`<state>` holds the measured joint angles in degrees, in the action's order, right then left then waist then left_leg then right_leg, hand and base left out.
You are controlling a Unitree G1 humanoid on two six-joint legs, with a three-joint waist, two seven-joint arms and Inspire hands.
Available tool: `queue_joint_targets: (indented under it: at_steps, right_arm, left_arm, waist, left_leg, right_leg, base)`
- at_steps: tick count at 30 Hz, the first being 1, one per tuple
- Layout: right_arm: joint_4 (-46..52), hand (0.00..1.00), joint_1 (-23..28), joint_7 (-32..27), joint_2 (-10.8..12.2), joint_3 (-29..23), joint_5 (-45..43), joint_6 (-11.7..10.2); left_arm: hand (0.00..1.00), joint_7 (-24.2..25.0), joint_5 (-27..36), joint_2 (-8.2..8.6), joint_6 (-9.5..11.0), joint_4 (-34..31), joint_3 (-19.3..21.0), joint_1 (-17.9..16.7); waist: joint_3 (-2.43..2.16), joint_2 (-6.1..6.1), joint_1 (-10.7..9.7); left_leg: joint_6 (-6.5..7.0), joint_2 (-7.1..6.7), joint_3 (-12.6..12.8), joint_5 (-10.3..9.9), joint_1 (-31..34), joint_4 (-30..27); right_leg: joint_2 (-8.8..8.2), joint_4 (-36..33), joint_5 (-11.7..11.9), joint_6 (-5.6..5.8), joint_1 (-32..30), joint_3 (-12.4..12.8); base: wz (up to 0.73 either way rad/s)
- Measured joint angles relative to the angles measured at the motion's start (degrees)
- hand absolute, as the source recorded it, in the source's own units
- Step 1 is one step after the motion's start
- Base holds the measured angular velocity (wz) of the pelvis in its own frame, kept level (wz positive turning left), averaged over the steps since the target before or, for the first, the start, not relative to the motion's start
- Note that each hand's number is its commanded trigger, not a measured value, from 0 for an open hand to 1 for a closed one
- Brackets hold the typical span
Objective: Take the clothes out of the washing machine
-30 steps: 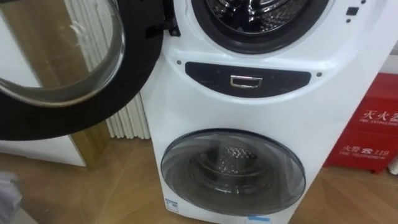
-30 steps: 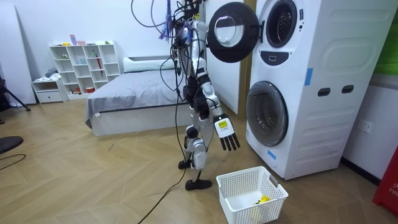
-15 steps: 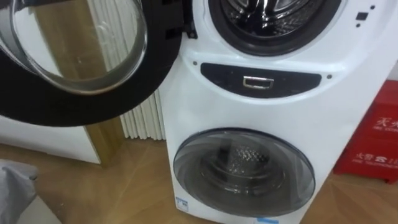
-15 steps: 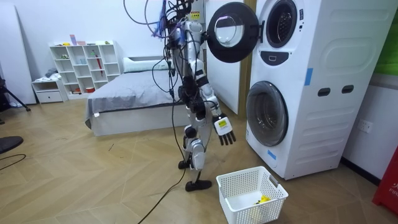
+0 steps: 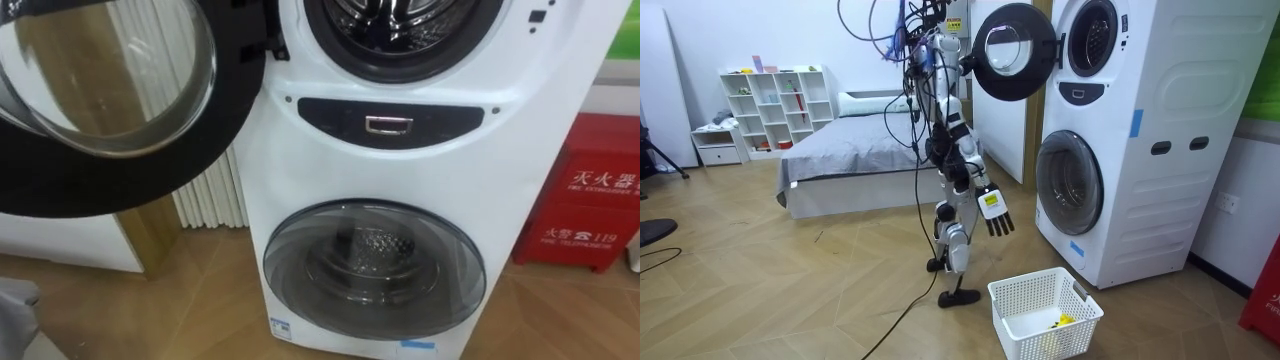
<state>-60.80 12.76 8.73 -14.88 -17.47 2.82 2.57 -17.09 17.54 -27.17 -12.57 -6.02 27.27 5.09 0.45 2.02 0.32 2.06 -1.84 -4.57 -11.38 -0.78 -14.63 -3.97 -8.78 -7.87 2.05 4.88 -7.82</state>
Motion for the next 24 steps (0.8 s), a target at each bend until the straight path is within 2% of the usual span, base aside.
queue_joint_targets:
  at_steps: [2, 5, 7, 16, 18, 23, 24]
  right_arm:
    - [1.12, 0.0, 0.19, 0.03, 0.01, 0.03, 0.75, -0.01]
    - [2.17, 0.0, 0.2, 0.04, 0.03, 0.07, 1.62, -0.01]
    - [3.24, 0.0, 0.41, 0.05, 0.12, 0.39, 1.65, 0.0]
    - [3.13, 0.0, 0.81, 0.11, 0.32, 0.47, 1.89, 0.01]
    - [3.14, 0.0, 1.02, 0.16, 0.49, 0.66, 1.89, 0.02]
    - [3.16, 0.0, 1.15, 0.07, 0.55, 2.42, 1.92, 0.5]
    - [3.15, 0.0, 1.04, 0.09, 0.68, 2.89, 1.92, 0.94]
  left_arm:
    - [0.0, 0.0, 0.5, 0.18, 0.0, 0.0, 0.22, -0.08]
    - [0.0, 0.06, 0.5, 1.55, 0.41, 0.0, 1.07, -0.13]
    - [0.0, 0.21, 0.51, 2.66, 1.44, 0.0, 1.86, -0.44]
    - [0.0, 0.93, -0.15, 4.61, 6.29, 0.01, 2.44, -3.41]
    - [0.0, 1.69, -1.33, 4.79, 6.51, -0.03, 2.43, -3.76]
    - [0.0, 2.05, -3.3, 7.22, 6.47, -3.22, 2.36, -5.53]
    - [0.0, 2.04, -3.79, 8.63, 6.48, -4.74, 2.35, -5.85]
  waist:
    - [-0.03, 0.14, 0.0]
    - [-0.09, 0.31, 0.0]
    - [-0.11, 0.33, 0.0]
    - [-0.23, -0.25, -0.07]
    - [-0.26, -0.57, -0.1]
    - [-0.26, -0.96, -0.24]
    - [-0.18, -1.21, -0.25]
  left_leg:
    - [0.0, 0.0, -0.01, 0.0, -0.09, 0.11]
    - [0.02, 0.0, 0.04, 0.05, -0.5, 0.7]
    - [-0.04, 0.06, 0.17, 0.25, -0.89, 1.31]
    - [-0.03, 0.12, 1.35, 0.53, -1.84, 2.3]
    - [-0.03, 0.08, 1.34, 0.53, -1.84, 2.28]
    - [0.01, -0.01, 1.24, 0.58, -1.96, 2.25]
    - [0.06, -0.05, 1.17, 0.61, -1.99, 2.23]
  right_leg:
    - [0.0, -0.03, 0.0, 0.0, 0.06, 0.0]
    - [-0.02, -0.31, 0.0, 0.0, 0.19, 0.04]
    - [-0.02, -0.46, -0.03, 0.0, 0.12, 0.08]
    - [-0.08, -0.92, -0.14, 0.03, -0.13, 0.82]
    - [-0.1, -0.89, -0.35, 0.07, -0.15, 0.9]
    - [-0.18, -0.85, -0.47, 0.06, 0.07, 0.8]
    - [-0.22, -0.89, -0.47, 0.05, 0.19, 0.68]
  base:
    - [0.0]
    - [-0.01]
    - [-0.04]
    - [-0.07]
    - [0.0]
    - [0.01]
    - [0.06]
